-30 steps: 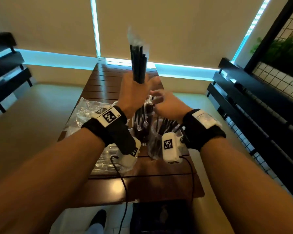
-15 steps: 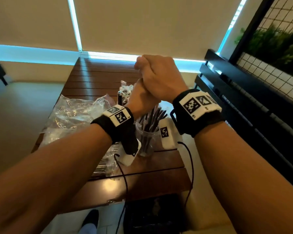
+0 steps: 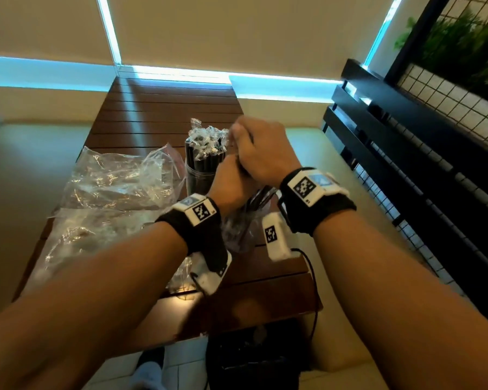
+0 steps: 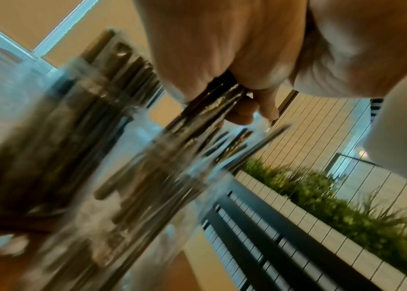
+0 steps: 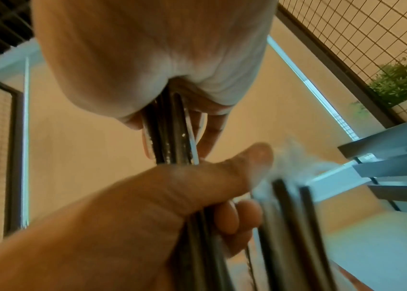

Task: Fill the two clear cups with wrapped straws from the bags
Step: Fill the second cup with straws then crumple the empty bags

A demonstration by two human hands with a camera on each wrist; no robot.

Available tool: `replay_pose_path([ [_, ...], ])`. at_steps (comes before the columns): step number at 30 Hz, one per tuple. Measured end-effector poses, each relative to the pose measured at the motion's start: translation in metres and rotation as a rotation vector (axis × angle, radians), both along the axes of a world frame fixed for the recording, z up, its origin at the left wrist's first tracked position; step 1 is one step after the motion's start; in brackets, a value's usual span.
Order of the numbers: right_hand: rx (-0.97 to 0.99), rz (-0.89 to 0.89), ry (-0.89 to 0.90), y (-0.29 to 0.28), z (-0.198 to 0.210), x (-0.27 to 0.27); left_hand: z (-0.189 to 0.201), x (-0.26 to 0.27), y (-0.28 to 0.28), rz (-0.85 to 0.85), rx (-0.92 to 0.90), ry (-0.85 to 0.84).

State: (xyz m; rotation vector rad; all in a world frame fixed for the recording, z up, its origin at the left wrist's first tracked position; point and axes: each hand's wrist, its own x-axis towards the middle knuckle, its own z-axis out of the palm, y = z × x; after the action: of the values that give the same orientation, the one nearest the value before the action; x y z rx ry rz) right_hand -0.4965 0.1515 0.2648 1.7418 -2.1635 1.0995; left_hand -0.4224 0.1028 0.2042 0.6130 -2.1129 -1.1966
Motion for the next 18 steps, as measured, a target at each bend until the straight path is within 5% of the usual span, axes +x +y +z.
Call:
replay_pose_path([
  [4, 0.109, -0.002, 0.014, 0.001, -0.041, -0.002, -0.024, 0.01, -0.006, -0.019, -0.349, -0.151],
  [7, 0.219, -0.128, 0.268, 0.001, -0.056, 0.0, -0.038, 0.02, -0.009, 0.189, -0.519, -0.277],
  [9, 0.268, -0.212, 0.362, -0.002, -0.061, 0.003, -0.05, 0.024, -0.012, 0.217, -0.463, -0.308],
  [18, 0.379, -0.278, 0.294, -0.01, -0.067, -0.001, -0.057, 0.044, -0.024, 0.069, -0.144, -0.205],
])
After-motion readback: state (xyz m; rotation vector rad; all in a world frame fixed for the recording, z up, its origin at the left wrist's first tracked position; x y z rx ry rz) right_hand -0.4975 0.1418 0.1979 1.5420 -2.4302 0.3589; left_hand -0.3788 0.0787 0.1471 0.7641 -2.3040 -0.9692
